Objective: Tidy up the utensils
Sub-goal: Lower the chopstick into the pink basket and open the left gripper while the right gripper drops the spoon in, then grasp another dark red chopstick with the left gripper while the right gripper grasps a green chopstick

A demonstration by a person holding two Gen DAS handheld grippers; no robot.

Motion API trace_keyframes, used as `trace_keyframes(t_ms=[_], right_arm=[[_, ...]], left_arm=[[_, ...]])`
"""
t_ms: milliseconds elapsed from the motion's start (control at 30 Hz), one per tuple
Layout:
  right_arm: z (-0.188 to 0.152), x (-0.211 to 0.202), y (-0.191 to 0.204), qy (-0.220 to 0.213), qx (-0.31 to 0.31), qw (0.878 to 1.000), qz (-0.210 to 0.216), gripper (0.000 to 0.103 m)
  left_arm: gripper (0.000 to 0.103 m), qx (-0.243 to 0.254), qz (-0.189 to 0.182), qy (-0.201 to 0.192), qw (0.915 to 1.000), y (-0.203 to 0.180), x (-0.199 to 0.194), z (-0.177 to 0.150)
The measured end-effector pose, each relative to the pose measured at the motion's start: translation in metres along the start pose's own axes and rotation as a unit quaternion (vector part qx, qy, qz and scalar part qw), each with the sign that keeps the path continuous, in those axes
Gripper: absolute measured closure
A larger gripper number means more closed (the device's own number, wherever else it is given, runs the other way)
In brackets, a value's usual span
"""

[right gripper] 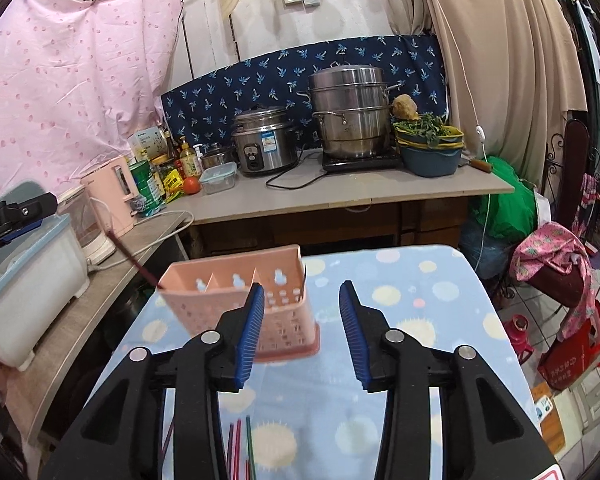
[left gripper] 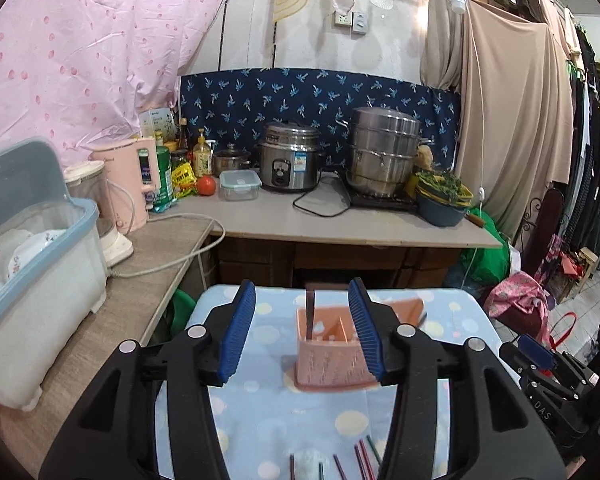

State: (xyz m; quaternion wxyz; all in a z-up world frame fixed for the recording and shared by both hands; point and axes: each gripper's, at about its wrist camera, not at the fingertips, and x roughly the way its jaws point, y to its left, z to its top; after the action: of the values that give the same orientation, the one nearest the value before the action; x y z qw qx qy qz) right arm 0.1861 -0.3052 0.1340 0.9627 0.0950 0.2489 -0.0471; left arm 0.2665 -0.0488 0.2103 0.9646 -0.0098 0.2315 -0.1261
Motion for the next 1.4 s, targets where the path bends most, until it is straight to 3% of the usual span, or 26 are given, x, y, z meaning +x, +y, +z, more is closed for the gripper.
trace_keyframes(t_ms=[333, 800, 1000, 1400], right_arm=[[-0.095, -0.056, 0.003, 0.055, -0.018, 0.998, -0.009, 0.063], [-0.211, -0.082, 0.000, 0.143, 0.007, 0.990, -0.018, 0.063], [-0.234, -0.082, 0.002, 0.164, 0.015, 0.986, -0.016, 0.063], [-0.241, -0.079, 0.008, 0.165, 0.016, 0.986, -0.014, 0.063]], left_arm=[[0.053, -0.005, 0.013, 0.054, 0.9984, 0.017, -0.045, -0.094], [0.052, -0.031, 0.020, 0.163, 0.9860, 0.043, -0.063, -0.236], [0.041, -0.022, 0.021, 0.176, 0.9839, 0.041, -0.070, -0.265], [0.041, 0.001, 0.011, 0.204, 0.9789, 0.028, -0.071, -0.297]])
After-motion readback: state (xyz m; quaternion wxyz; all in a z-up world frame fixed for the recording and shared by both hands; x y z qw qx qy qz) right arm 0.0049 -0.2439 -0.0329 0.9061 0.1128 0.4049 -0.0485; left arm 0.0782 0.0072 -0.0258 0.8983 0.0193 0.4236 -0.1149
